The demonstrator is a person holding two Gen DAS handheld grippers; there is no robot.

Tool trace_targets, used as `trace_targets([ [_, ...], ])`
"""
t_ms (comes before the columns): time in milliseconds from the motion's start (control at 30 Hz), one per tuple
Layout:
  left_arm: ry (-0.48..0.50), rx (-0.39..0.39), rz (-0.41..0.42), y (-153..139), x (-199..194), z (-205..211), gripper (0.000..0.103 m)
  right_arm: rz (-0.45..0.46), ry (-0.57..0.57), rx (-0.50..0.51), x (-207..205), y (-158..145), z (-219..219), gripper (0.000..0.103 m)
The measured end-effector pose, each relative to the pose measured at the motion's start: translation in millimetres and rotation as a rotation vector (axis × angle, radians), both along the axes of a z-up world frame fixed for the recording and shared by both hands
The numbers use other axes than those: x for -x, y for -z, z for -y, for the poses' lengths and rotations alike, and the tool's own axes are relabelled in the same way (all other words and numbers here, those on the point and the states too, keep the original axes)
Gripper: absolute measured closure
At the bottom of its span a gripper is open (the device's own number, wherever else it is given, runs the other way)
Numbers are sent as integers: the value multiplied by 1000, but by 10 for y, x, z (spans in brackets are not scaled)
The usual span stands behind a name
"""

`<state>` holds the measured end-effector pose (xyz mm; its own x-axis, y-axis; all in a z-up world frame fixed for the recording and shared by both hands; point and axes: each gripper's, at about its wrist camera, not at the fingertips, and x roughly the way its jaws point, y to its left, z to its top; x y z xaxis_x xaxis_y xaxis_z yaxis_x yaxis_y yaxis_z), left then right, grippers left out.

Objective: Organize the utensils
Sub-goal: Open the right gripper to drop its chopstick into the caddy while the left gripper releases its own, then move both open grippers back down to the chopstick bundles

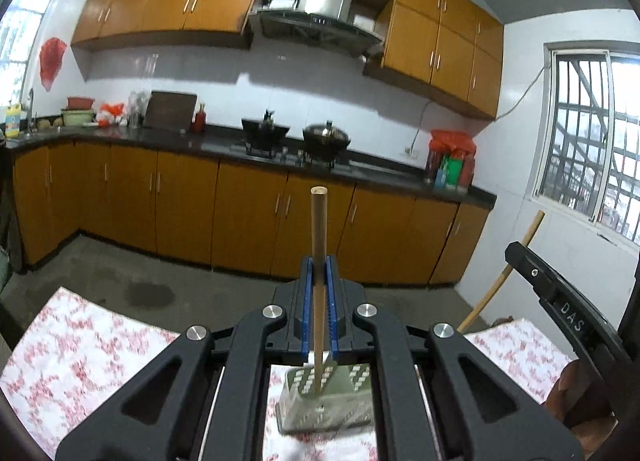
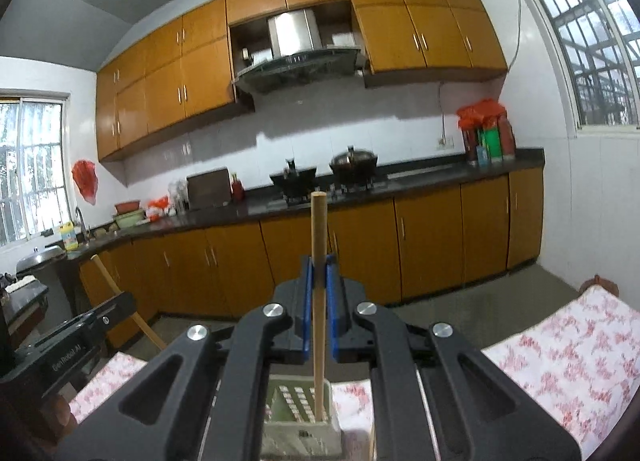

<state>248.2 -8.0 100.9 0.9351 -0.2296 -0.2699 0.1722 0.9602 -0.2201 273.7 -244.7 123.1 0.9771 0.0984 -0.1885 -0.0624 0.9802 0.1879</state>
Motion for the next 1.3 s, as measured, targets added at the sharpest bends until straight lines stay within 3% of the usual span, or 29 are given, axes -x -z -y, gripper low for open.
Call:
trace_targets([
  [233,25,-14,-30,31,99,-39,96,-36,-17,15,106,139,6,87],
  [333,25,-18,-41,13,109,-64,95,-37,-10,11,170,132,48,80],
  [600,21,1,-47,-68,167,-118,95,-32,19,12,364,40,146,77],
  [733,19,2,-30,-96,268,-159,93,-23,33,23,507,-7,176,69],
  [867,2,8,-31,-104,401,-262,83,-46,54,34,648,31,285,67],
  [1100,-66,-20,-97,167,648,-487,82,-171,84,4,923,472,547,67],
  [1300,-130,-101,-250,801,770,-579,81,-381,51,24,1005,1203,456,67],
])
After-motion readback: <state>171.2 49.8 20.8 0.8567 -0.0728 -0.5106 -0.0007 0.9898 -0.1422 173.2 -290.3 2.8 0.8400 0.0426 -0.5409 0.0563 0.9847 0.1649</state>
